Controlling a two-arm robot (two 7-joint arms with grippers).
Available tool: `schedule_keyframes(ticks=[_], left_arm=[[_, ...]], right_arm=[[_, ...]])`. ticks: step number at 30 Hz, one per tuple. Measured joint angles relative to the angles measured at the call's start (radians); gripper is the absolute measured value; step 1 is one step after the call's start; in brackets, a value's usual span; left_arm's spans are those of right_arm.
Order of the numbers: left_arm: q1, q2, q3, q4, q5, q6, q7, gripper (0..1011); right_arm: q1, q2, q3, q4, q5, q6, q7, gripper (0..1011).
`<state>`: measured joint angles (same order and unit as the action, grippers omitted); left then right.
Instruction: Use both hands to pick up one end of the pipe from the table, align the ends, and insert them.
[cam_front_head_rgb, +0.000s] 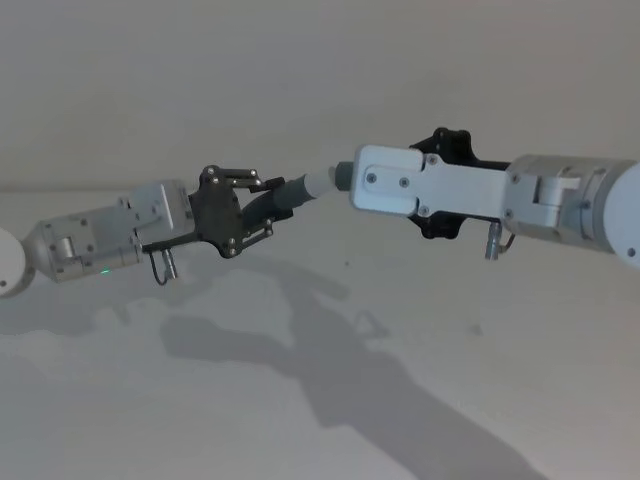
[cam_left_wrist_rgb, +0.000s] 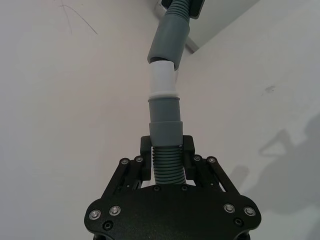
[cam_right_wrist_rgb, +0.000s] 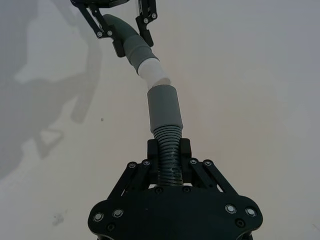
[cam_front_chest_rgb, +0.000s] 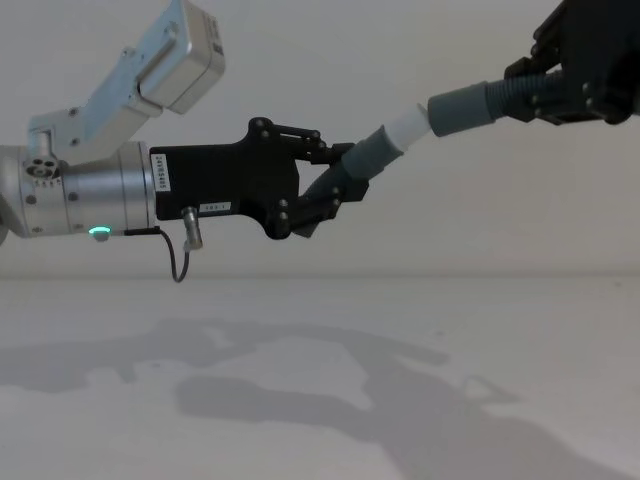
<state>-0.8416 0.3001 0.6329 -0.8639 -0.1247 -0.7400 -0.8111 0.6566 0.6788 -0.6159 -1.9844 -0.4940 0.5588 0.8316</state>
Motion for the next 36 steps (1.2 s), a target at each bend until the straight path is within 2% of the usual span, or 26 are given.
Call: schedule_keyframes(ticks=[20, 36], left_arm=[[0.0, 0.0, 0.0, 0.0, 0.0, 0.0, 0.0, 325], [0.0, 0.0, 0.0, 0.0, 0.0, 0.0, 0.0, 327]], right_arm=[[0.014, -0.022, -0.004, 0.017, -0.002, -0.006, 0.045, 223], [0.026, -0.025, -0.004, 0.011, 0.0, -0.005, 0.064, 223]])
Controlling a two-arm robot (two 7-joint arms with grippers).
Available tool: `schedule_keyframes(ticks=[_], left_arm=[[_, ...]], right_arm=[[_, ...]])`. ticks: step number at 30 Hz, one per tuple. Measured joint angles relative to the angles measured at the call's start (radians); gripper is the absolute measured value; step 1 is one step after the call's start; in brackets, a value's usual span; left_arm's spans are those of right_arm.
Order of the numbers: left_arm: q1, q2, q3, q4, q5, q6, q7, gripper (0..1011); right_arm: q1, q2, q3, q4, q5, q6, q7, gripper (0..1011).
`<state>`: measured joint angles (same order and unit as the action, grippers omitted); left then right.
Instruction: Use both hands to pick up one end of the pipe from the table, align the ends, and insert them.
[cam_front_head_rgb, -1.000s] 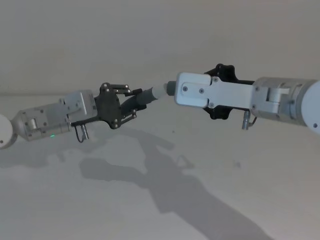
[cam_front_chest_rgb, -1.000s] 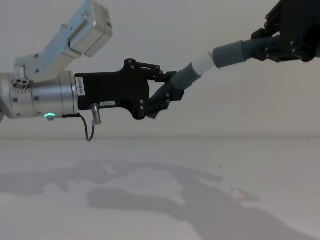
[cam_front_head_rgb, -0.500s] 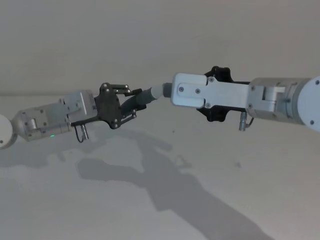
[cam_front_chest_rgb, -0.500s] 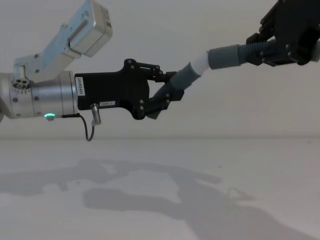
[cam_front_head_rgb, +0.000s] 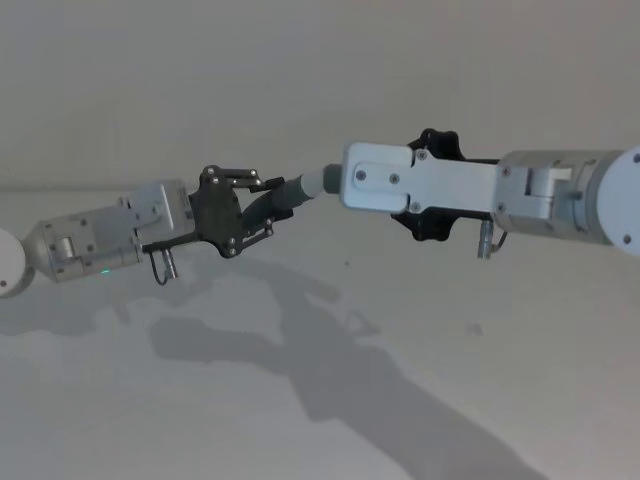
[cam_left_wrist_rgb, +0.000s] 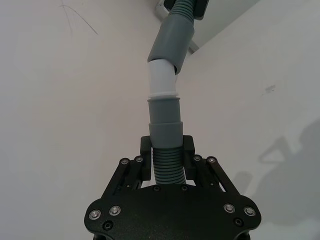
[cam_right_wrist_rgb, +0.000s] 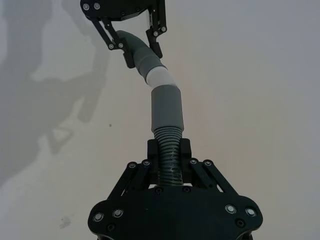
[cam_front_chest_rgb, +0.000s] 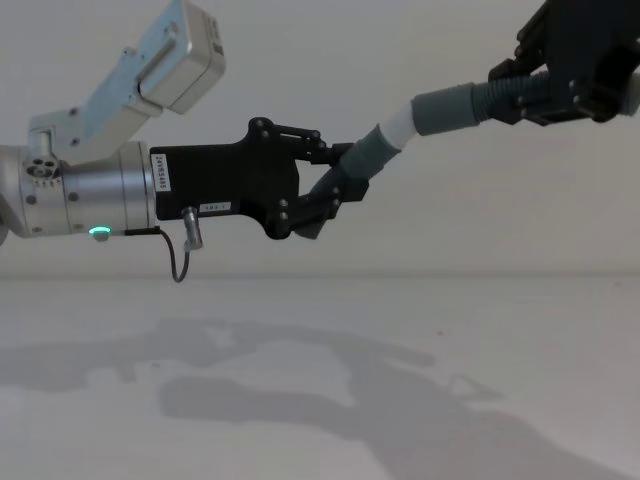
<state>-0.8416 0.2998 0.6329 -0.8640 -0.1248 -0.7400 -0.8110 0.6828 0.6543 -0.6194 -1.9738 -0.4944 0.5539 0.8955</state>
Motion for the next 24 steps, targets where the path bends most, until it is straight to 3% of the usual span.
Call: schedule_keyframes(ticks=[8, 24], left_arm=[[0.0, 0.0, 0.0, 0.0, 0.0, 0.0, 0.0, 327], [0.0, 0.0, 0.0, 0.0, 0.0, 0.0, 0.0, 327]], right_arm=[[0.013, 0.0, -0.008, 0.004, -0.003, 0.005, 0.013, 223], [0.066, -0.001, -0.053, 0.019, -0.055, 0.032, 0.076, 223]])
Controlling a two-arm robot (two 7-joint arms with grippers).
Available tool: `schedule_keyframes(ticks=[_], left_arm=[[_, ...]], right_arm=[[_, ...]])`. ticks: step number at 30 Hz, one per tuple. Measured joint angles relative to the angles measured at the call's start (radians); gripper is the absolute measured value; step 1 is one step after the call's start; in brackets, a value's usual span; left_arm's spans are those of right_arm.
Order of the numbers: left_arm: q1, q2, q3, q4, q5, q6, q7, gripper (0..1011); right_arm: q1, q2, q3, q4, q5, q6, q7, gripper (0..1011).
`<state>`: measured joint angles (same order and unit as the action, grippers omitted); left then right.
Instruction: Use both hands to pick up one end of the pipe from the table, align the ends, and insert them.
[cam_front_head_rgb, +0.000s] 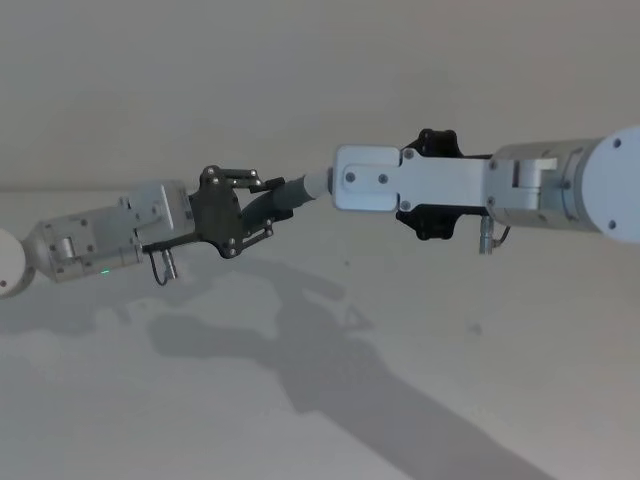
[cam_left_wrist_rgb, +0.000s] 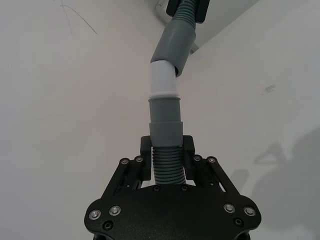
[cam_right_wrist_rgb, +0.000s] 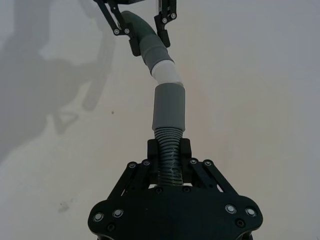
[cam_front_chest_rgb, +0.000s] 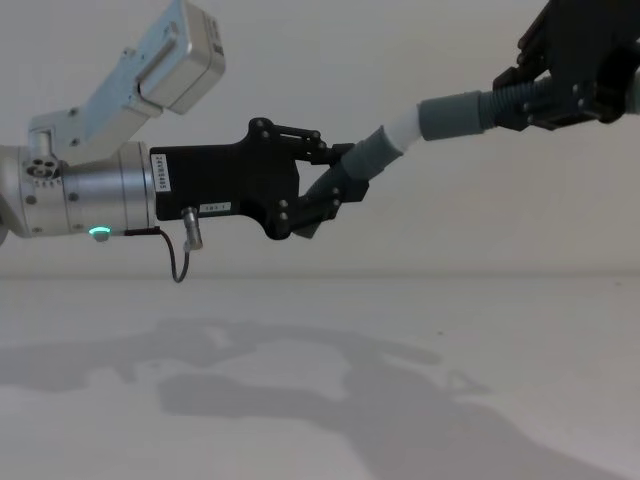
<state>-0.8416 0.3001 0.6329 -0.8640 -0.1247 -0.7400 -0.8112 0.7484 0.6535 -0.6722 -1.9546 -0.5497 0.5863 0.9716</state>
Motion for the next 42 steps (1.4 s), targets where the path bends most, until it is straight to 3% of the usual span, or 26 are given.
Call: schedule_keyframes(ticks=[14, 42], left_arm=[[0.0, 0.0, 0.0, 0.0, 0.0, 0.0, 0.0, 327], [0.0, -0.001, 0.0, 0.0, 0.0, 0.0, 0.0, 325]], right_arm=[[0.024, -0.007, -0.012, -0.001, -0.03, 0.008, 0.029, 223], [0.059, -0.018, -0.029, -0.003, -0.045, 0.013, 0.054, 223]])
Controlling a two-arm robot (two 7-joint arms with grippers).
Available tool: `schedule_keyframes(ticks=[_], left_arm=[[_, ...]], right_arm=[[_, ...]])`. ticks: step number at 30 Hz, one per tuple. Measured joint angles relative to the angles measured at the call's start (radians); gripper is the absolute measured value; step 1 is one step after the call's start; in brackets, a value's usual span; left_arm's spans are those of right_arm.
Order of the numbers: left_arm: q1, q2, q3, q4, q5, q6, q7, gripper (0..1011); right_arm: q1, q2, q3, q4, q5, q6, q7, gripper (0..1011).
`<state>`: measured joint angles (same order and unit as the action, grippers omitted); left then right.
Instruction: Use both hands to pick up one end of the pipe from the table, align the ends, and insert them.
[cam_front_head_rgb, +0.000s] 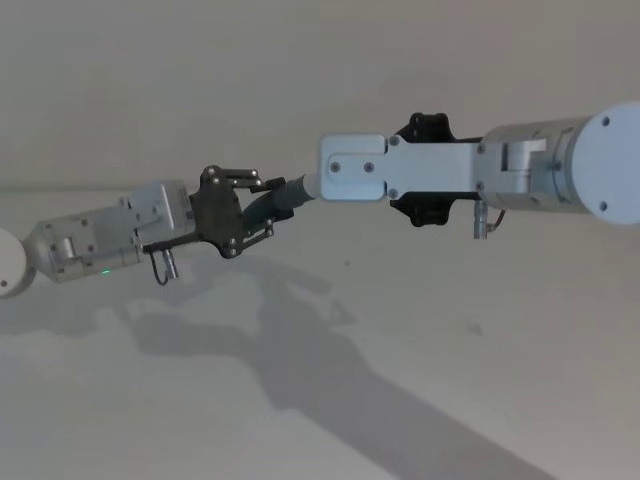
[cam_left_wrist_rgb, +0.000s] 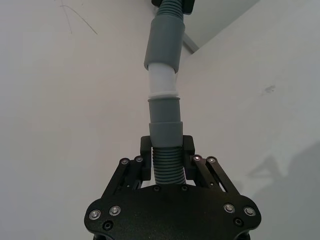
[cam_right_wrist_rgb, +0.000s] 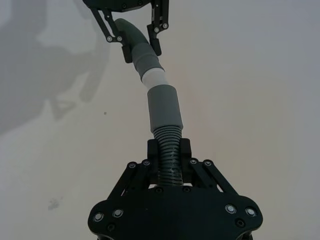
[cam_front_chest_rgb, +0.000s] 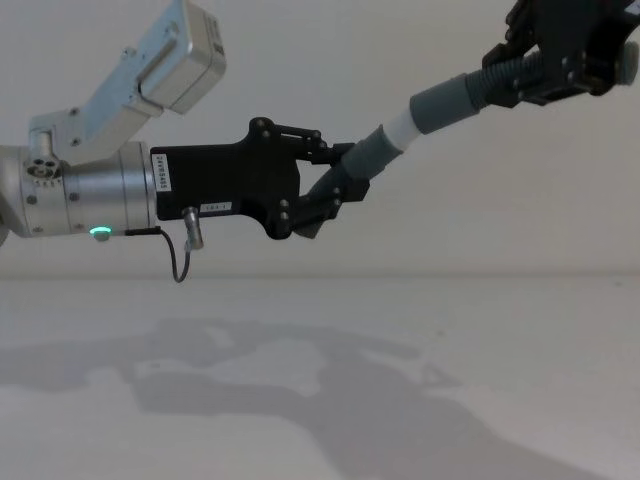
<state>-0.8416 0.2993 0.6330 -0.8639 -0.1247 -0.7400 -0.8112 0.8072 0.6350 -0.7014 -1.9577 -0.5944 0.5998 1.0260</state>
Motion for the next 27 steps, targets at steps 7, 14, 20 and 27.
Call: schedule_keyframes(ticks=[7, 14, 20, 27], left_arm=[[0.0, 0.0, 0.0, 0.0, 0.0, 0.0, 0.0, 327], [0.0, 0.001, 0.0, 0.0, 0.0, 0.0, 0.0, 325], [0.0, 0.001, 0.0, 0.0, 0.0, 0.0, 0.0, 325], [0.0, 0.001, 0.0, 0.0, 0.0, 0.0, 0.0, 327]], right_arm=[[0.013, -0.002, -0.007, 0.001, -0.005, 0.008, 0.012, 223], [0.022, -0.003, -0.017, 0.003, -0.006, 0.021, 0.031, 223], [0.027, -0.002, -0.023, 0.004, -0.006, 0.027, 0.039, 223], [0.03, -0.002, -0.026, 0.004, -0.005, 0.031, 0.046, 223]])
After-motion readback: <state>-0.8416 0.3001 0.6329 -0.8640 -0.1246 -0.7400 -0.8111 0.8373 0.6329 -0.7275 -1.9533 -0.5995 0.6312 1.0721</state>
